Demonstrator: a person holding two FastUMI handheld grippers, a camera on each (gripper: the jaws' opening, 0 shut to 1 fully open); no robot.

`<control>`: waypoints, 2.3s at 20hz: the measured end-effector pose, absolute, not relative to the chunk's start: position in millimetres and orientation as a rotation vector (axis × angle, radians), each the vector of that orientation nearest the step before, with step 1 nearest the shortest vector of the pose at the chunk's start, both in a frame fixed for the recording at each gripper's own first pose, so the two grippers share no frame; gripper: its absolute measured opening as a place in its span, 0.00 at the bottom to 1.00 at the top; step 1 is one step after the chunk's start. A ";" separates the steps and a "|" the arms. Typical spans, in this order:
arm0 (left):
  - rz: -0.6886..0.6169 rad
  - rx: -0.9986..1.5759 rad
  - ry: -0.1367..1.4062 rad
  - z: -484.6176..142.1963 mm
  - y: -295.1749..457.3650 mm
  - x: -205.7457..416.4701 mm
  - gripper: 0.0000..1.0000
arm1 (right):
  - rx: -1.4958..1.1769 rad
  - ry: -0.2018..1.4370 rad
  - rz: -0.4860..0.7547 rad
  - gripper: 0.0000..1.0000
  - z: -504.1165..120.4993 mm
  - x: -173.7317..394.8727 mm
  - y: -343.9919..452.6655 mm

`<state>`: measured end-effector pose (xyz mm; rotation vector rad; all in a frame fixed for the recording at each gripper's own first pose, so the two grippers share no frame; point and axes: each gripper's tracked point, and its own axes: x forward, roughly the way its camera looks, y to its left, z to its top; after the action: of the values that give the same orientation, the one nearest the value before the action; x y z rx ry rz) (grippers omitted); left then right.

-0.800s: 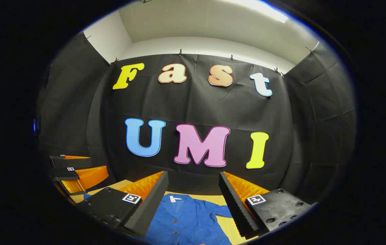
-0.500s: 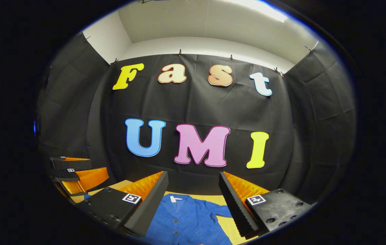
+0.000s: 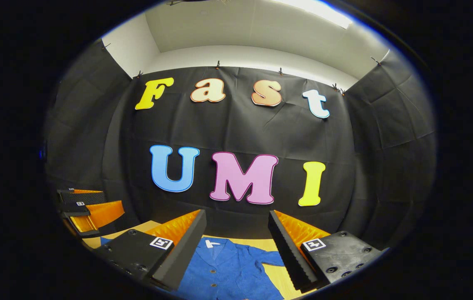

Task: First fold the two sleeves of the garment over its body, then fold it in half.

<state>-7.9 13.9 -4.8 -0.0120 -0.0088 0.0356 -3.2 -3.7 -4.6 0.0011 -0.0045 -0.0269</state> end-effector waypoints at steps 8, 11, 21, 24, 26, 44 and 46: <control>0.042 -0.008 -0.003 -8.3 20.4 -9.3 0.79 | 0.002 0.028 -0.040 0.96 -15.1 -3.3 -9.0; 0.037 -0.011 0.009 -13.0 17.7 -8.6 0.79 | 0.017 0.048 -0.045 0.96 -21.6 -2.2 -11.4; 0.032 -0.013 0.035 -19.8 10.6 -4.3 0.79 | 0.017 0.088 -0.026 0.96 -35.7 7.1 -16.3; 0.067 -0.008 0.059 -31.1 12.7 -1.7 0.78 | 0.017 0.107 0.012 0.96 -43.5 7.6 -10.6; 0.090 -0.028 0.066 -32.2 13.0 -2.9 0.80 | 0.011 0.106 0.013 0.96 -48.2 10.8 -14.1; 0.172 0.023 0.187 -73.8 -23.7 46.5 0.80 | 0.085 0.498 0.013 0.97 -234.1 81.5 -88.9; 0.166 0.039 0.215 -78.9 -30.3 54.3 0.80 | 0.111 0.557 -0.009 0.97 -260.5 89.0 -104.9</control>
<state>54.3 -30.3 -78.9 0.0390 0.2155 0.1663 89.0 -104.9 -260.5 0.1111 0.5571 -0.0085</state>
